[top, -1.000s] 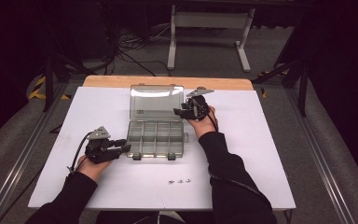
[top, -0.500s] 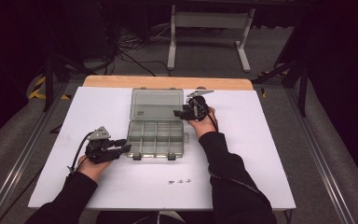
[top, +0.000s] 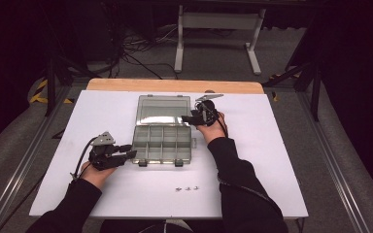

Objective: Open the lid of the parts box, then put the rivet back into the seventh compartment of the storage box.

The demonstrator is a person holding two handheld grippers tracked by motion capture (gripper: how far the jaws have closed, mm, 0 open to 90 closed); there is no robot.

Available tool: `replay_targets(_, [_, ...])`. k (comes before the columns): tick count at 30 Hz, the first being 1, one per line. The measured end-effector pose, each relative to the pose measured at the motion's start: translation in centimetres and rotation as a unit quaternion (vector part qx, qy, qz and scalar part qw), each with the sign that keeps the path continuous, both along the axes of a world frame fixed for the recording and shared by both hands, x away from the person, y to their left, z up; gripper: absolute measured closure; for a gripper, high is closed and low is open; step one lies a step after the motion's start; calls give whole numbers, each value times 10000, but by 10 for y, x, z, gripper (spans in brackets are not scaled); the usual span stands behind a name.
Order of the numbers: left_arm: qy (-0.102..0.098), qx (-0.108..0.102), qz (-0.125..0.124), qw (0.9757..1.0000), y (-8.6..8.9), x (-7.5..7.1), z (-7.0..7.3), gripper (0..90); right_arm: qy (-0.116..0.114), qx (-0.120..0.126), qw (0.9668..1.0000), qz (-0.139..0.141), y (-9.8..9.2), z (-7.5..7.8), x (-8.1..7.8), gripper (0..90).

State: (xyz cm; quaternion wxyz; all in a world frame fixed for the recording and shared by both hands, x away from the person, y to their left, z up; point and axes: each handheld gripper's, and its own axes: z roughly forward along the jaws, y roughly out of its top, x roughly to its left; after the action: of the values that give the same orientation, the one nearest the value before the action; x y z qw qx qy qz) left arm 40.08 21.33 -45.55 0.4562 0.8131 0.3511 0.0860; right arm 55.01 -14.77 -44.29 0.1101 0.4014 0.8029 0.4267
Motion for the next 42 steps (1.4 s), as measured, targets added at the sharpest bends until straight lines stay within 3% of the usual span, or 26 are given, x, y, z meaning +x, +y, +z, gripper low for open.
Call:
replay_targets(5, [-44, -105, 88, 9999, 3, -1, 3, 582, -42, -73, 9999, -68, -7, 4, -1, 405])
replay_targets(7, [-87, -304, 126, 9994, 8, -1, 6, 572, -127, -20, 9999, -84, -13, 12, -4, 406])
replay_targets(9, [-114, -360, 148, 9992, 11, -2, 8, 550, -207, 32, 9998, -77, -17, 18, -9, 408])
replay_targets(14, [-277, -413, 139, 9987, 18, -11, 15, 414, -304, 89, 9995, 69, -26, 32, -22, 425])
replay_targets(21, [-412, -637, 231, 9969, 31, -17, 23, 333, -557, 194, 9979, 271, -25, 52, -44, 309])
replay_targets(27, [-511, -674, 184, 9962, 37, -21, 26, 240, -896, 226, 9947, 455, -23, 70, -68, 208])
replay_targets(32, [-694, -640, 124, 9955, 42, -30, 30, 184, -952, 214, 9938, 528, -24, 76, -83, 152])
replay_targets(37, [-775, -793, 163, 9937, 53, -39, 28, 113, -1092, 197, 9917, 650, -27, 81, -99, 103])
replay_targets(42, [-869, -769, 233, 9930, 60, -44, 25, 95, -1025, 189, 9915, 773, -30, 84, -111, 67])
